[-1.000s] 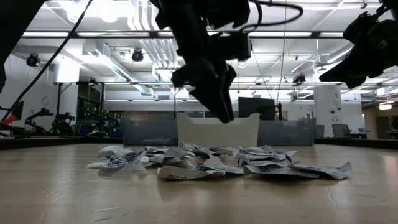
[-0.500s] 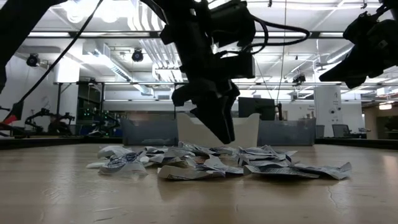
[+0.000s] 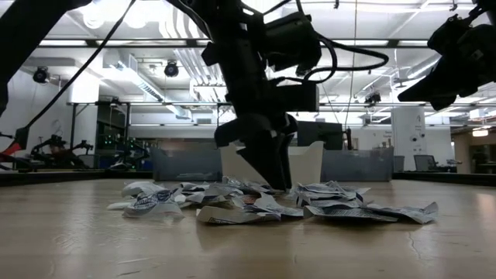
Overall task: Pick & Place First Aid Supplies
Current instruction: Put the blue alcohol pad into the white bin
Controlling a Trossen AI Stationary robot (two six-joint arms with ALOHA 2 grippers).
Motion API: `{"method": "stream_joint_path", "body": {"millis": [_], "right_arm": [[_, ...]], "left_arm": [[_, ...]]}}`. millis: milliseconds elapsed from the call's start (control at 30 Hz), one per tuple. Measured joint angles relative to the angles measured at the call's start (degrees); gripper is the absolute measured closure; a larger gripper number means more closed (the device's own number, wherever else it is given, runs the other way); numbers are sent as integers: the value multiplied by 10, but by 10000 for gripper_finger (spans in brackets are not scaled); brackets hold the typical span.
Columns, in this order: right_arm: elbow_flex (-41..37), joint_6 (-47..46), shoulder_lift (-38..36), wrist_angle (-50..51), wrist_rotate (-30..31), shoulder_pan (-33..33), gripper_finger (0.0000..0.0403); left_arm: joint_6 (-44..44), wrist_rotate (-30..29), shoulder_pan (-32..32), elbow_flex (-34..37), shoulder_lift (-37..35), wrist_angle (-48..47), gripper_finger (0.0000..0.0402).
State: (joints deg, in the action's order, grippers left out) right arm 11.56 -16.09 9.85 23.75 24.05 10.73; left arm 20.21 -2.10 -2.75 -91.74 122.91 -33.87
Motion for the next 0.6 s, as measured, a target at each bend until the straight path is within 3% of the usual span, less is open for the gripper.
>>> {"method": "stream_joint_path", "body": {"millis": [233, 600], "right_arm": [[0, 0, 0, 0, 0, 0, 385], [0, 0, 0, 0, 0, 0, 385]], "left_arm": [[-14, 12, 3, -2, 0, -1, 311], [-24, 32, 3, -4, -1, -1, 397]]}}
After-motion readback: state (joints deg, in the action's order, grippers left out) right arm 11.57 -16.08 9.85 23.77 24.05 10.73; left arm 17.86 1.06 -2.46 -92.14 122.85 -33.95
